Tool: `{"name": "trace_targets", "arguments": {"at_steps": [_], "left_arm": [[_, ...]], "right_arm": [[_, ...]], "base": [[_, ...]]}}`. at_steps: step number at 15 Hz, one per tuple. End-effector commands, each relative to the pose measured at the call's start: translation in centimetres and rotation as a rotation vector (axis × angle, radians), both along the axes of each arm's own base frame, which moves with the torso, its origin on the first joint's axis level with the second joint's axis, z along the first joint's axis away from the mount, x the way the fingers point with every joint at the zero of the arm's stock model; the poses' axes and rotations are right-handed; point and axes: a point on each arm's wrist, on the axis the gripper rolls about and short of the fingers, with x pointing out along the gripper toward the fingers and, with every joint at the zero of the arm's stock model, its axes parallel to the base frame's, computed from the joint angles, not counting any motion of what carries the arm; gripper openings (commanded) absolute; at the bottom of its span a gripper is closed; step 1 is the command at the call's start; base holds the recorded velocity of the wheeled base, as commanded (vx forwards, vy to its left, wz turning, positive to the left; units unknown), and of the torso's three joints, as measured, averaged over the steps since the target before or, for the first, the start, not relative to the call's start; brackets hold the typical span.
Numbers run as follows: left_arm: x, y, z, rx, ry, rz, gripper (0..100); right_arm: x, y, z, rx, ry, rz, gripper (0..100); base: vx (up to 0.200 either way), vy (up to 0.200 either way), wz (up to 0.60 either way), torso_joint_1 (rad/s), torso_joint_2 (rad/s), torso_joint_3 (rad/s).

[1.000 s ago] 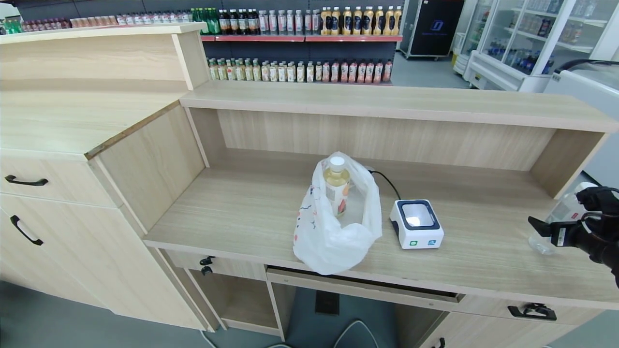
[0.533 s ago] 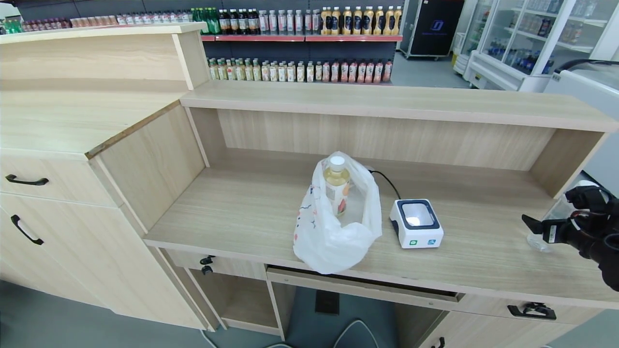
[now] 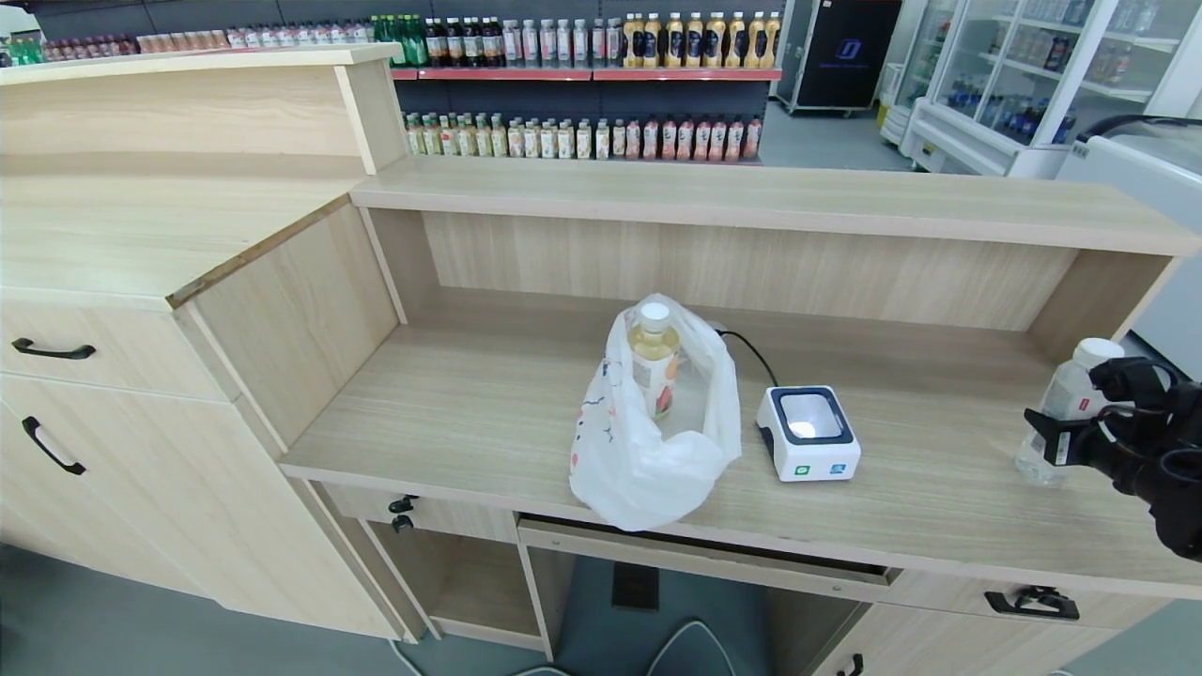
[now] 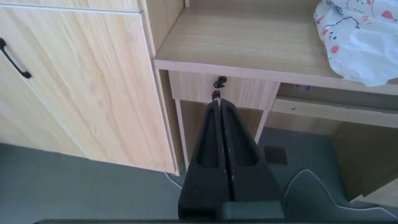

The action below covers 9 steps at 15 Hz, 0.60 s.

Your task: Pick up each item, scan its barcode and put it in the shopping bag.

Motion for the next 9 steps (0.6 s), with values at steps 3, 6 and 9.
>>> {"name": "trace_targets", "arguments": {"at_steps": [3,6,9], "left_arm": [[0.00,0.00,0.00,0.000,0.000,0.001,0],[0.00,0.00,0.00,0.000,0.000,0.001,0],[0.00,0.00,0.00,0.000,0.000,0.001,0]], "right_arm": [[0.82,-0.42,-0.28,-0.006,-0.013,0.003,0],[0.98,-0.23,-0.22,-0.008,-0.016,0.009,0],[1.14,0.03,-0.19,-0.008,-0.017,0.017,0]], "base": [[0.000,0.000,0.00,0.000,0.00,0.000],[0.000,0.000,0.00,0.000,0.00,0.000],[0.000,0.000,0.00,0.000,0.00,0.000]]}}
